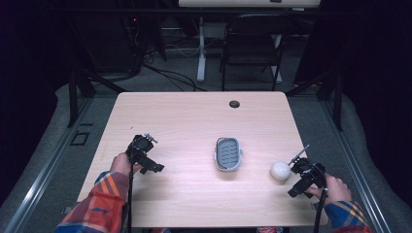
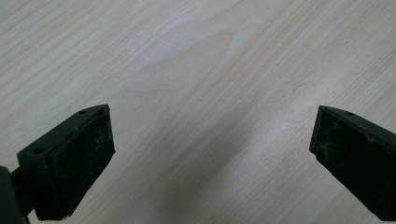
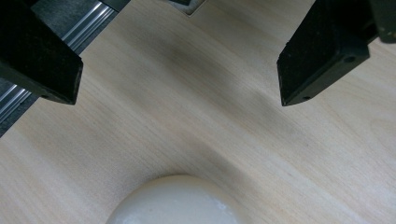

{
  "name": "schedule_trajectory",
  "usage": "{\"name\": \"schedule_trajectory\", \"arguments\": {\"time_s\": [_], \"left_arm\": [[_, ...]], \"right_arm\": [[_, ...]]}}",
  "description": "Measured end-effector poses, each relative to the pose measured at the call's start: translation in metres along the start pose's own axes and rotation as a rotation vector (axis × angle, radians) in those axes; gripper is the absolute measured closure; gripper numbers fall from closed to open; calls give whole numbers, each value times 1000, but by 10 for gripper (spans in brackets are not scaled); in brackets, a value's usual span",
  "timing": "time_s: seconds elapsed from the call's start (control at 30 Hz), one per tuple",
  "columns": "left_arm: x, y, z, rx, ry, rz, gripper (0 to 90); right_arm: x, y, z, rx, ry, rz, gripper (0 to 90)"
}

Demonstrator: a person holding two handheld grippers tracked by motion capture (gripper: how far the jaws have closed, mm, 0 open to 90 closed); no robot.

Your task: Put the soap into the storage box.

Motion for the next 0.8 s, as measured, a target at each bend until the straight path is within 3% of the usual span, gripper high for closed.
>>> {"name": "schedule_trajectory", "arguments": {"time_s": [0.17, 0.2, 0.3, 0.33, 0.43, 0.47, 0.5, 0.57, 0.6, 0.63, 0.67, 0.8], "left_arm": [[0, 1, -1, -8, -13, -13, 0], [0, 0, -1, -6, -12, -13, 0], [1, 0, 0, -4, -8, -14, 0], [1, 1, 0, -6, -8, -14, 0], [-1, 2, -1, -13, -9, -6, 0], [-1, 2, -1, -12, -8, -4, 0], [-1, 2, -1, -12, -7, -3, 0], [-1, 2, -1, -12, -8, -4, 0], [-1, 2, 0, -11, -8, -3, 0], [-1, 2, 0, -10, -7, -4, 0], [-1, 2, 0, -11, -7, -4, 0], [-2, 2, -1, -10, -10, 2, 0]], "right_arm": [[1, 1, 0, -1, 16, -6, 0], [-1, 1, 3, -33, 25, -30, 0], [1, 3, 2, -15, 18, -21, 0], [4, 3, 0, 21, 8, 4, 0], [4, 5, 2, 9, 6, -16, 0], [6, 6, 1, 26, -1, -8, 0], [4, 7, 4, -12, 10, -39, 0], [7, 10, 3, 10, 5, -37, 0], [7, 11, 5, -14, 11, -56, 0], [8, 13, 4, 14, 17, -38, 0], [8, 15, 6, 1, 3, -53, 0], [9, 25, 6, 20, 0, -46, 0]]}}
Point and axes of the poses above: each handheld gripper's, and its own axes: x roughly backward along the jaws, y roughly out of its top, z roughly to its left, the point moved 4 cm from there along -x, roughly forward along the jaws, and after that the axes turned 13 degrees about -y, right-handed, at the moved point
